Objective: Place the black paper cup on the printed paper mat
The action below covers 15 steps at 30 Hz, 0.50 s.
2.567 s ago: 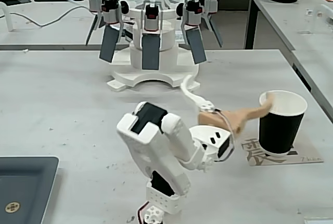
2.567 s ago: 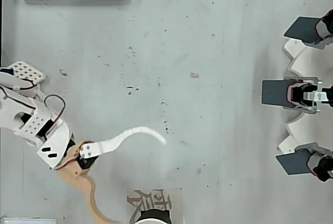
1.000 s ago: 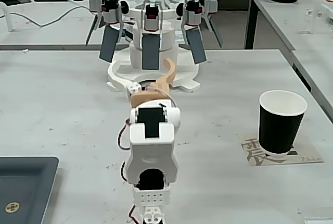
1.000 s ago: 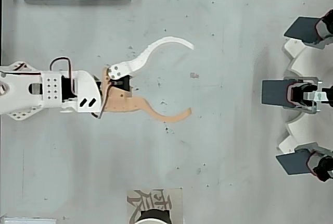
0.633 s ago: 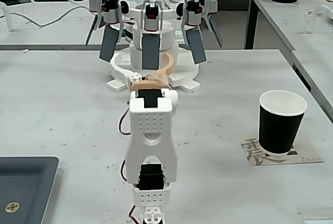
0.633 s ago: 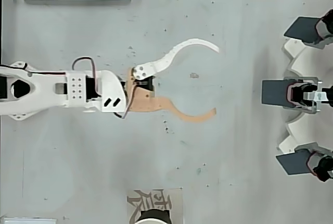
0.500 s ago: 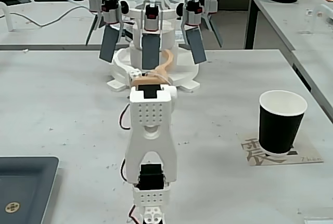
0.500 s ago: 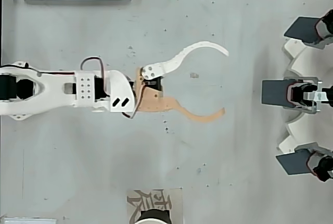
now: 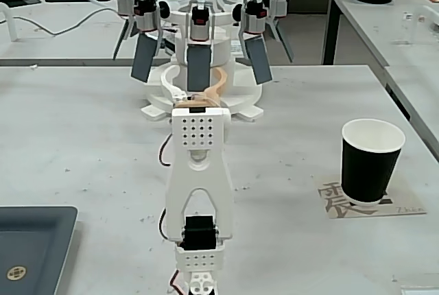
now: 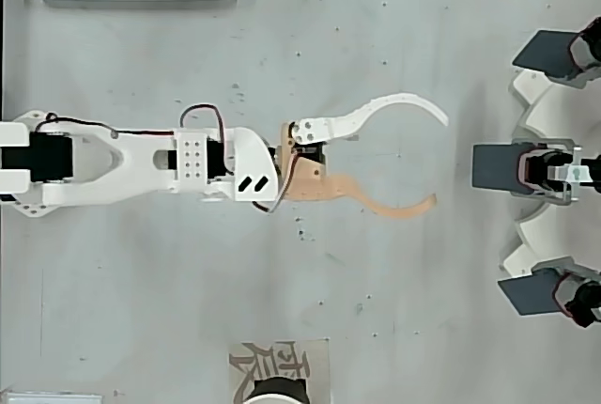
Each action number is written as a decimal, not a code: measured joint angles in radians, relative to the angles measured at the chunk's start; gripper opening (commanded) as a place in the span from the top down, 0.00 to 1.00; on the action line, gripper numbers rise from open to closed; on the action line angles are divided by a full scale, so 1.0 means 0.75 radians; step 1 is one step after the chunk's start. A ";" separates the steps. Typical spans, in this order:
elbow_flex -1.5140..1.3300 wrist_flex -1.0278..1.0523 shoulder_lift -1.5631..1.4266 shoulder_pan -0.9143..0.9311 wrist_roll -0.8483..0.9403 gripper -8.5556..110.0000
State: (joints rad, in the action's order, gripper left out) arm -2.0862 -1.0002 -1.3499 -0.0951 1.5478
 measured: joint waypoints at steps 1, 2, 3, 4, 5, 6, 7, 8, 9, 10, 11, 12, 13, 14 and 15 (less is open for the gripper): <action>0.016 0.000 0.016 0.000 0.000 0.80; 0.025 0.006 0.027 0.000 0.000 0.80; 0.033 0.010 0.037 0.000 0.000 0.80; 0.039 0.012 0.045 0.000 0.000 0.80; 0.043 0.012 0.053 0.000 0.000 0.81; 0.047 0.012 0.061 0.002 0.000 0.81; 0.055 0.012 0.070 0.002 0.000 0.81; 0.063 0.012 0.084 0.002 0.000 0.81; 0.070 0.012 0.096 0.002 0.000 0.81; 0.076 0.012 0.106 0.002 0.000 0.81; 0.082 0.012 0.115 0.002 0.000 0.82; 0.088 0.012 0.121 0.004 0.000 0.82; 0.092 0.012 0.125 0.008 0.000 0.83; 0.092 0.012 0.125 0.012 0.000 0.83; 0.094 0.012 0.127 0.012 0.000 0.84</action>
State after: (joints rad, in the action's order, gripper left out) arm -2.0157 -0.9910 -1.2548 -0.0859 1.5478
